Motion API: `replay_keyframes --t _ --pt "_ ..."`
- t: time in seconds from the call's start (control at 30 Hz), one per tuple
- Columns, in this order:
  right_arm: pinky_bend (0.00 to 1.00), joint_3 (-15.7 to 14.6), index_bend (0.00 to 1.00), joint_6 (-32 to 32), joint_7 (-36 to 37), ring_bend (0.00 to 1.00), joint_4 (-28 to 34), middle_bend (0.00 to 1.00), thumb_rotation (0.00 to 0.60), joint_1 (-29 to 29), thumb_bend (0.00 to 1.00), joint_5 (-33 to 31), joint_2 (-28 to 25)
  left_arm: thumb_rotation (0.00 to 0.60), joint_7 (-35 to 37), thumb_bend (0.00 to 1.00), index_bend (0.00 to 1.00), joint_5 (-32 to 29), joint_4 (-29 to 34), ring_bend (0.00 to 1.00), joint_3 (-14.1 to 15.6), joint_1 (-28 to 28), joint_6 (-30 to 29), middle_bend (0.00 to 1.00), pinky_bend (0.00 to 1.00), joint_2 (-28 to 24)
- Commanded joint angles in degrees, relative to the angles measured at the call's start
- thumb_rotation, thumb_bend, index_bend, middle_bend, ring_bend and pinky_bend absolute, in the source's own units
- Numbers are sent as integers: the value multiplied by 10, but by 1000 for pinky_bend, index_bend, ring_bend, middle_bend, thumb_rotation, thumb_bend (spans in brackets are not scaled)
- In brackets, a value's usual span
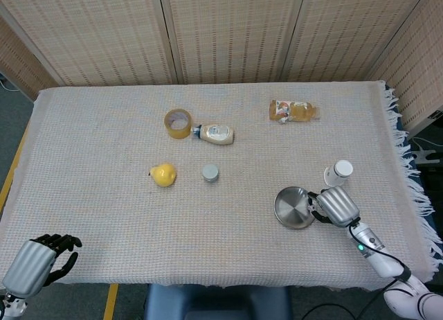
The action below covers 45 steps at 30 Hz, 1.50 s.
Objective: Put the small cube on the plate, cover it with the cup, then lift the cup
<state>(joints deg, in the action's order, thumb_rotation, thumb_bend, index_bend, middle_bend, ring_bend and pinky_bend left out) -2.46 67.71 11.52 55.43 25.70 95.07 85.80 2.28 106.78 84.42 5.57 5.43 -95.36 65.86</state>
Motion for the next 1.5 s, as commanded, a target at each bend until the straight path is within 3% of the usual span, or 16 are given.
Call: replay_keyframes --t 0.03,0.2,0.37,0.57,0.73,0.8,1.13,1.5 --pt "910 -8 436 0 38 528 -21 746 600 7 181 8 13 600 0 431 473 1 0 592 0 0 0 563 692 0" --pt "653 -17 301 14 97 255 -39 430 600 12 120 21 17 600 -1 430 473 1 0 592 0 0 -1 563 692 0" --pt "441 -12 239 50 119 89 -59 275 600 11 116 27 22 600 0 431 474 1 0 593 0 0 -2 563 692 0" --pt "409 32 262 100 52 84 -93 267 600 3 147 -1 36 600 0 431 474 2 1 592 0 0 -2 563 692 0" --pt "329 52 184 27 -87 37 -70 193 600 -1 149 -60 7 600 1 430 473 3 1 592 0 0 -3 563 692 0" --pt "296 56 161 9 -100 31 -69 185 600 -1 149 -74 3 600 0 430 473 2 1 592 0 0 -1 563 692 1" --pt "275 64 221 -33 36 31 -181 185 600 17 230 -90 42 600 -3 431 473 -1 2 592 1 1 4 563 692 1" --pt "306 54 247 -57 87 31 -275 185 600 26 241 -86 90 600 -3 431 473 -1 1 593 0 2 5 563 692 1"
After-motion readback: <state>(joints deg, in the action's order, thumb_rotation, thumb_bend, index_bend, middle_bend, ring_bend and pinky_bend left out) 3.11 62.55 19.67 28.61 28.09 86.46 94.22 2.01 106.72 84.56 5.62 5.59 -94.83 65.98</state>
